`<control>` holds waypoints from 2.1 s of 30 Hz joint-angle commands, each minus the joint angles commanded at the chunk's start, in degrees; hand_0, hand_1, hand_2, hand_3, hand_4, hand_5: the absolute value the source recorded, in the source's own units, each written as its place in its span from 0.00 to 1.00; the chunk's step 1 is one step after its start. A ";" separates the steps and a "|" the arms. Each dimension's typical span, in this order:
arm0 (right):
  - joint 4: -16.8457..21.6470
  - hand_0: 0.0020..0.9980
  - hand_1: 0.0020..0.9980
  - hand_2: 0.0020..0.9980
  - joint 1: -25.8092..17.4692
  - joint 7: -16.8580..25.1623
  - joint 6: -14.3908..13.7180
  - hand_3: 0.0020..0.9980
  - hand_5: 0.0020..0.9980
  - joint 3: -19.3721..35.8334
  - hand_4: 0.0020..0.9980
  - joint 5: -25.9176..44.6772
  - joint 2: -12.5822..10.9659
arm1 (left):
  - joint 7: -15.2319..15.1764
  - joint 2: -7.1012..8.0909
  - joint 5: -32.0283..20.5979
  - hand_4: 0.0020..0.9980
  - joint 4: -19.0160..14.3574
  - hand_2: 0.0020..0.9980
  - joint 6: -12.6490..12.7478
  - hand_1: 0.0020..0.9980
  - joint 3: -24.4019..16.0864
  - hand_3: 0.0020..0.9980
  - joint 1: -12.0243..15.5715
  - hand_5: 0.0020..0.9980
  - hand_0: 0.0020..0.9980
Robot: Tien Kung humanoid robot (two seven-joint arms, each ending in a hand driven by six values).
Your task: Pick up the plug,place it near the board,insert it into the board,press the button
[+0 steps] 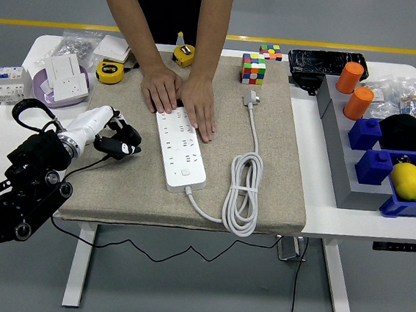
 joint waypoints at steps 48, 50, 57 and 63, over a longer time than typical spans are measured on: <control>0.00 1.00 0.85 0.79 -2.85 2.08 -0.21 0.80 0.99 -1.05 1.00 -1.87 3.06 | -14.96 -10.16 -54.15 1.00 -25.12 0.97 0.98 1.00 -41.29 0.92 25.71 1.00 1.00; 0.00 1.00 0.85 0.79 -3.01 2.07 -0.40 0.80 0.99 -0.58 1.00 -2.84 3.19 | -12.87 -10.49 -49.68 1.00 -24.46 0.97 2.09 1.00 -42.98 0.92 26.00 1.00 1.00; 0.00 1.00 1.00 0.97 -3.57 2.27 -1.14 0.94 0.97 -0.33 1.00 -3.67 3.79 | -10.09 -11.72 -32.93 1.00 -25.06 1.00 5.15 1.00 -47.26 1.00 26.82 1.00 1.00; 0.00 1.00 0.97 0.93 -4.41 2.05 -2.53 0.94 1.00 1.52 1.00 -5.93 4.48 | -13.86 -11.72 -23.39 1.00 -25.66 0.97 8.58 0.91 -47.96 1.00 28.18 1.00 0.78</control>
